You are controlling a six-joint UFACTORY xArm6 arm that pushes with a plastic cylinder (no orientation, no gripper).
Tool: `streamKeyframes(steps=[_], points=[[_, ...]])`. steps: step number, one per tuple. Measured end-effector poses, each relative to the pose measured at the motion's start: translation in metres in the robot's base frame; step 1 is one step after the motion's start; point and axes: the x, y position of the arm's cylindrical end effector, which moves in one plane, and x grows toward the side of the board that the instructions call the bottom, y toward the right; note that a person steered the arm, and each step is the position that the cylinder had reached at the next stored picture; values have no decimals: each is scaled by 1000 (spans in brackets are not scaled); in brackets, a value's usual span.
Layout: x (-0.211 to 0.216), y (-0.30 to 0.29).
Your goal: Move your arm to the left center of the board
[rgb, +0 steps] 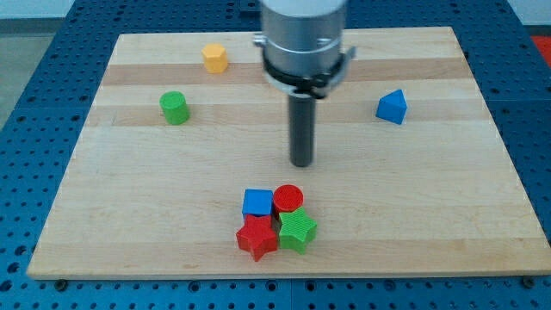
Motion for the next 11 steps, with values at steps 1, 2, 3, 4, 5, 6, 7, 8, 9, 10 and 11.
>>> streamKeyframes(steps=[1, 2, 3, 4, 5, 6, 7, 8, 9, 10, 11], points=[[7, 3], [16, 3], [13, 1], [0, -6], [0, -11], [0, -51], [0, -77], [-1, -115], [-1, -165], [-10, -216], [-24, -257]])
